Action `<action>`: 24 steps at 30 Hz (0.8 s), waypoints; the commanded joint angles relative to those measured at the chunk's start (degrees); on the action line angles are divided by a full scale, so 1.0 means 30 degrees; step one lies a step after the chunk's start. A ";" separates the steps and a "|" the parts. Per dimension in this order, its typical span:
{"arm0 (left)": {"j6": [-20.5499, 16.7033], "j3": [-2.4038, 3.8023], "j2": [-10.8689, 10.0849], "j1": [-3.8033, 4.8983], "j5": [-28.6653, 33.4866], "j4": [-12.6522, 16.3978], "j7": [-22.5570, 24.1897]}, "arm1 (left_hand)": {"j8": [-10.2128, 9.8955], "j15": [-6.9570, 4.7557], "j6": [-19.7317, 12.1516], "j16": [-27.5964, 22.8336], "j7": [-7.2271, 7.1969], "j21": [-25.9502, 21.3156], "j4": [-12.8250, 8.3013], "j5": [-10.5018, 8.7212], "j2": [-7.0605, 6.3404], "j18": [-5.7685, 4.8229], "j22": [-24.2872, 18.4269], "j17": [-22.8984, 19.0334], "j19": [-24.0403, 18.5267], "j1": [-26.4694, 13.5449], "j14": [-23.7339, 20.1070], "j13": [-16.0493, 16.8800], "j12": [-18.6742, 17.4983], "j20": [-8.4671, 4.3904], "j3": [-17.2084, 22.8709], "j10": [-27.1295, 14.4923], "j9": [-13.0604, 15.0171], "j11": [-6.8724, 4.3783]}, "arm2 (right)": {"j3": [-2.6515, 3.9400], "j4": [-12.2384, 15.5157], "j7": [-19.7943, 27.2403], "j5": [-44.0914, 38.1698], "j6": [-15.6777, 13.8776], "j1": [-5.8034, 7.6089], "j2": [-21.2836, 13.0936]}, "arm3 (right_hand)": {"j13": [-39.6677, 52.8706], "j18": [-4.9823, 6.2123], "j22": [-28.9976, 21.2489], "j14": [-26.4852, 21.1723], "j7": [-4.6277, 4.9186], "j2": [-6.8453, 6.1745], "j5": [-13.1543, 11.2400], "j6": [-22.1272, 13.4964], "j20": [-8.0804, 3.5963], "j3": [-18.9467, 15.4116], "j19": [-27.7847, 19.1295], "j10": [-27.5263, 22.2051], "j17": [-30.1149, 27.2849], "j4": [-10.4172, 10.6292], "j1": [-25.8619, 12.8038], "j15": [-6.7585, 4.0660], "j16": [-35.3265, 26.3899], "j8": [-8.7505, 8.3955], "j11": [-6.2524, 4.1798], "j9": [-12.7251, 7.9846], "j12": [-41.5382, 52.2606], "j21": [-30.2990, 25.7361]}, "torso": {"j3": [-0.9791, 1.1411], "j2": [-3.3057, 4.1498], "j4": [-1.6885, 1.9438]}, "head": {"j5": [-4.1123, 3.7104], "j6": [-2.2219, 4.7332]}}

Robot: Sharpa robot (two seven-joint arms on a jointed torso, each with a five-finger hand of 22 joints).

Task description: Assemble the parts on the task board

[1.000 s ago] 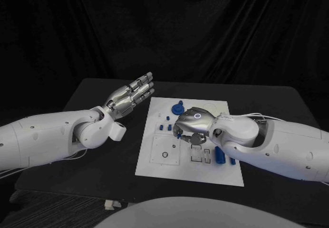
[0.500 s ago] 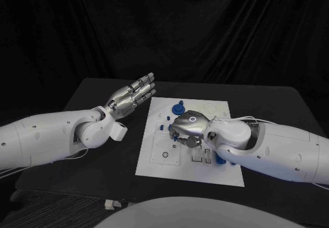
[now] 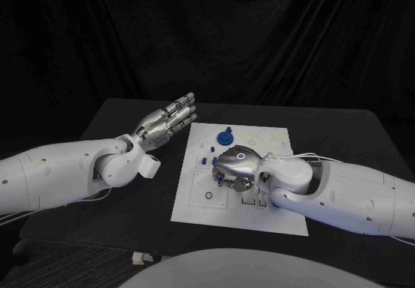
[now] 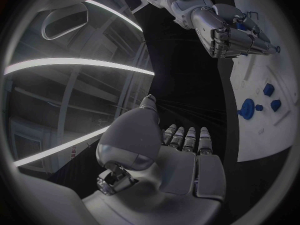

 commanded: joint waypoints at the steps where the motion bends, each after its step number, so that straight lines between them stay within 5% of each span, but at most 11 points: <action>1: 0.0283 0.0019 0.0048 -0.0034 0.0096 0.0013 0.0118 | 0.0039 0.0132 -0.0030 -0.0069 -0.0085 -0.0113 0.0054 0.0124 0.0079 0.0162 -0.0023 -0.0016 -0.0012 0.0171 -0.0001 0.0028 0.0109 0.0171 0.0071 0.0008 0.0000 0.0102 | 0.0014 0.0016 -0.0433 -0.0193 -0.0048 -0.0073 0.0001 | 0.0022 0.0066 0.3560 0.1087 0.0081 0.0015 0.0149 -0.0035 0.0130 -0.0042 0.0044 0.0134 0.0090 -0.0107 -0.0010 0.0026 -0.0064 -0.0023 0.0035 0.0015 -0.0101 -0.0065 | -0.0001 0.0002 -0.0007 | 0.0002 0.0003; 24: 0.0649 0.0019 0.0219 -0.0095 0.0096 -0.0115 -0.0197 | 0.0037 0.0663 -0.0047 -0.0069 -0.0161 -0.0107 0.0052 0.0131 0.0176 0.0013 0.0000 -0.0016 -0.0008 0.0222 -0.0001 0.0028 0.0113 0.0541 0.0053 0.0008 -0.0002 0.0213 | 0.0014 0.0139 -0.0629 -0.0193 0.0178 -0.0138 -0.0148 | 0.0027 0.0068 0.3557 0.1084 0.0102 0.0019 0.0300 -0.0077 0.0124 -0.0040 0.0037 0.0159 0.0091 -0.0182 0.0038 0.0026 -0.0065 -0.0083 0.0043 0.0006 -0.0140 -0.0077 | 0.0010 0.0004 -0.0016 | -0.0007 0.0003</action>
